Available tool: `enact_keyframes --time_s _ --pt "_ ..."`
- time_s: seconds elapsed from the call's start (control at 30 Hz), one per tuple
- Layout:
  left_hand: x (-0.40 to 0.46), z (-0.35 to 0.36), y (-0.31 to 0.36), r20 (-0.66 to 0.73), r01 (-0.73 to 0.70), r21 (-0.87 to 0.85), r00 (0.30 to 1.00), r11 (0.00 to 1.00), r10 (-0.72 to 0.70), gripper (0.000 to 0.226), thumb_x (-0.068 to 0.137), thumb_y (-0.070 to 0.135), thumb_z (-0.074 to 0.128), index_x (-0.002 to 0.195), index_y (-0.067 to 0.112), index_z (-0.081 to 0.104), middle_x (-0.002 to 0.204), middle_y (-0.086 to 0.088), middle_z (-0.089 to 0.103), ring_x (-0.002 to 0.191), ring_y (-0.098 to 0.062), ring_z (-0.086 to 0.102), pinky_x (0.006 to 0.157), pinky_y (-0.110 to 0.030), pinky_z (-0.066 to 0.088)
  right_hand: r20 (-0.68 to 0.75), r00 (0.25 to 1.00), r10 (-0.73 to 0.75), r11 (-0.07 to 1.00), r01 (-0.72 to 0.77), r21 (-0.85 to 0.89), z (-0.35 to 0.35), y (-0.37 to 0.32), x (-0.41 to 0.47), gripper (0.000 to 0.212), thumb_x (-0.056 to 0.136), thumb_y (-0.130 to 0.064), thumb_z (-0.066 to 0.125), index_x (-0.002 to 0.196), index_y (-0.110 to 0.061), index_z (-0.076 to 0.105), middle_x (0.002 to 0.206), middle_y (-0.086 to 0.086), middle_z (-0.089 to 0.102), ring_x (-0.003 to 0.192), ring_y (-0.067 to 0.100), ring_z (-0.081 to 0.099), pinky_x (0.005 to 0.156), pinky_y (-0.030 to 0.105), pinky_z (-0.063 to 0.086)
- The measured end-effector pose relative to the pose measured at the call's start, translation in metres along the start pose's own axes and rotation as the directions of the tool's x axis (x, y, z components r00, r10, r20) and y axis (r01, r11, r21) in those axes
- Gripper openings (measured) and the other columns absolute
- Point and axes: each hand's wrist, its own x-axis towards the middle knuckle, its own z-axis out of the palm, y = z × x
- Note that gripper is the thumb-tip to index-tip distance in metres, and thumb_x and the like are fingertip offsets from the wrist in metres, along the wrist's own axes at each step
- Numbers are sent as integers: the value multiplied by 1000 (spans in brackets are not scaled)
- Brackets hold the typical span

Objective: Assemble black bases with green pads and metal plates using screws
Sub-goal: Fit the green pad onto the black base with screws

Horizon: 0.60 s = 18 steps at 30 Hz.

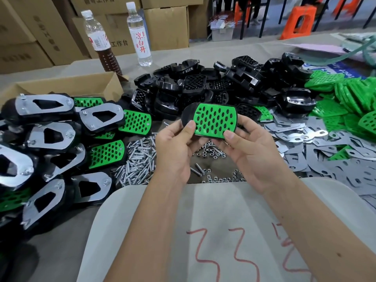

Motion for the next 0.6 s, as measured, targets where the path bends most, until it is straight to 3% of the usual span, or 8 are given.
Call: enact_keyframes --time_s 0.27,0.47,0.53,0.6 --pt "-4 1 7 3 115 -136 993 984 -116 11 100 2 61 99 0 71 90 -11 79 77 -17 77 59 -24 61 143 990 1 999 5 -43 -3 -6 1 40 86 1 61 126 2 59 116 15 74 107 26 73 88 31 59" --pt "-3 3 6 -33 104 -120 994 987 -109 15 102 15 65 105 1 71 96 -11 79 84 -20 75 70 -29 62 107 993 -45 999 47 -17 4 5 -1 39 88 -2 62 126 1 59 116 13 76 109 26 73 92 32 59" --pt "-3 5 6 -37 60 -66 997 996 -63 17 98 14 69 109 1 70 103 -15 79 94 -28 76 83 -39 64 106 994 -36 995 46 -92 5 7 -2 42 86 -5 67 127 -2 61 119 15 75 113 29 72 94 36 59" --pt "-2 2 8 -76 -6 -69 997 998 0 9 94 7 73 102 5 70 96 -10 80 92 -26 77 84 -42 64 93 994 -51 949 77 -305 5 10 -4 39 86 -5 75 123 -9 64 113 10 77 108 25 74 93 38 60"
